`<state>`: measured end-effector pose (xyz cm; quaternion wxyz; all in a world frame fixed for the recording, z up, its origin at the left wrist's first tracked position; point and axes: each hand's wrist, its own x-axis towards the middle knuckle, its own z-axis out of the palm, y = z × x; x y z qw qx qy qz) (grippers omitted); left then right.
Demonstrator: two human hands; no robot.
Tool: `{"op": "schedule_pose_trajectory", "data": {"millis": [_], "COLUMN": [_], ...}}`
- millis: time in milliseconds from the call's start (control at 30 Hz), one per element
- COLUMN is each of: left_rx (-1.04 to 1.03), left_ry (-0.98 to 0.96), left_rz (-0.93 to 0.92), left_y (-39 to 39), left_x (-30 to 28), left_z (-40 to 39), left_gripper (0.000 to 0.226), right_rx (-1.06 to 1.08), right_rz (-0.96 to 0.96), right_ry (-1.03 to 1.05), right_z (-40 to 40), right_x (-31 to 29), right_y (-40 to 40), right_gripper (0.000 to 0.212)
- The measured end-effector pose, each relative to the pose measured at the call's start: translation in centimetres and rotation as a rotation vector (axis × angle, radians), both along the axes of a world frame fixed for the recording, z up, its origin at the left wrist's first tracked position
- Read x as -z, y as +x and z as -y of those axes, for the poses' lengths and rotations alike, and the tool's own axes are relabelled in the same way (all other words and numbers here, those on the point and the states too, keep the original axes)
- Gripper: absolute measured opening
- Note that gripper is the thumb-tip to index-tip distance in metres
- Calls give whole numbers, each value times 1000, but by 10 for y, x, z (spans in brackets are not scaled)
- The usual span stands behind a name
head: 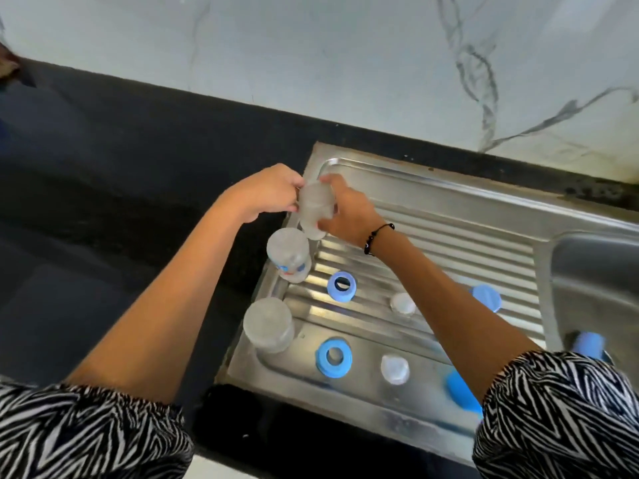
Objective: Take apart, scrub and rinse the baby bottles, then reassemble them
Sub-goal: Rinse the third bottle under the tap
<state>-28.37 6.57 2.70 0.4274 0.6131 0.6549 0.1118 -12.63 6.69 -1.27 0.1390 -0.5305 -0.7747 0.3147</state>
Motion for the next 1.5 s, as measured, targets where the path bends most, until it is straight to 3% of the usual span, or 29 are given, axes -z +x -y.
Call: {"op": "schedule_pose_trajectory", "data": {"millis": [300,633,867,1033,1233,1500], "left_rx": [-156,-188,-209,-217,-249,-288], "left_ry": [69,119,138,142,133,89], "left_rz": [84,-27,-55,-84,-94,-115], "left_y": [-6,-1,2,4,2,8], "left_x": [14,7,1,-3,0,-1], "left_z": [5,12,17,19,20,21], "left_gripper": [24,13,25,27,13,43], "right_rx": [-20,-11,-2,-13,-50,-34], "right_rz": [8,17,50,67,99,97], "right_ry": [56,17,3,-1,-9,-15], "right_z": [-1,0,-4,-4,-4,-4], "right_x": [7,5,5,2,-3,-7], "right_y": [-13,-15,-16,-19,-22,-22], "right_gripper": [71,85,95,93,90,89]}}
